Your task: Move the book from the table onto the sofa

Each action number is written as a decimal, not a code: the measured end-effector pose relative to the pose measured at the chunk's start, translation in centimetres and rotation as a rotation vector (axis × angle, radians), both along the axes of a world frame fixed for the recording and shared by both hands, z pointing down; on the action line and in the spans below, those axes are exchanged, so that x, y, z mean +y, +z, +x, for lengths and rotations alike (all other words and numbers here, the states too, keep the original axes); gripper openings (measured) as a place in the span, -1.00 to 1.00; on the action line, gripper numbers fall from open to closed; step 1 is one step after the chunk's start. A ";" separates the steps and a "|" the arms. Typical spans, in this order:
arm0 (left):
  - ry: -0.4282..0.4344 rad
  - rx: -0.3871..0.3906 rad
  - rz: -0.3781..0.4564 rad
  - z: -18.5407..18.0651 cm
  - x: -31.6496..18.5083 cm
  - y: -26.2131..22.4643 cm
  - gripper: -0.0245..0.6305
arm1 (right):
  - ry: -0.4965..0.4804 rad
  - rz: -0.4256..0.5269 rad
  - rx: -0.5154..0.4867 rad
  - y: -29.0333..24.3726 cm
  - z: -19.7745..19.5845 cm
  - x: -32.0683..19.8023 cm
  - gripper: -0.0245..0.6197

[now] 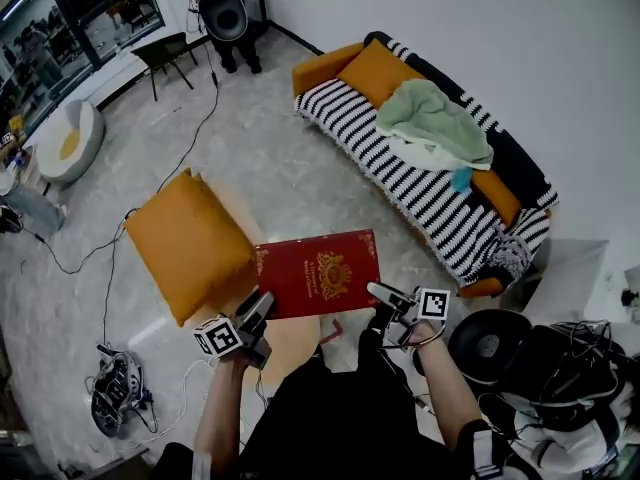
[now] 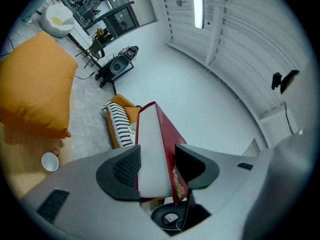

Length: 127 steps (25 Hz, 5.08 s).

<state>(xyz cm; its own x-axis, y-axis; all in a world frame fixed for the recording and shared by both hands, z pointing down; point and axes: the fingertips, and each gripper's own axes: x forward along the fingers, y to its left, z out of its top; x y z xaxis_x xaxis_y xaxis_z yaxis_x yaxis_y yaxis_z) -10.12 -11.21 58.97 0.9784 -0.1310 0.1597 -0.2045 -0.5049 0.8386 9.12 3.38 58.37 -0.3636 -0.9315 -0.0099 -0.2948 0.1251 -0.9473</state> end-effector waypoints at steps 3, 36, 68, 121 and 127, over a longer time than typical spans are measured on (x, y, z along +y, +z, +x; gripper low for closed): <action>0.008 -0.033 0.002 2.4 0.7 0.8 -0.29 | -0.005 0.000 -0.014 0.8 2.5 0.7 -0.13; 0.158 -0.026 -0.046 37.8 7.2 2.1 -0.29 | 0.245 -0.038 -0.191 5.9 32.0 13.1 -0.14; 0.300 -0.155 -0.097 58.9 -9.4 6.4 -0.29 | 0.330 -0.134 -0.301 10.6 51.8 -2.7 -0.15; 0.172 -0.226 -0.294 72.8 -6.9 11.3 -0.29 | 0.327 -0.669 0.382 34.2 90.5 -20.3 -0.08; 0.204 -0.198 -0.282 74.8 -7.6 11.4 -0.29 | 0.556 -0.660 0.375 31.0 95.5 -16.6 0.00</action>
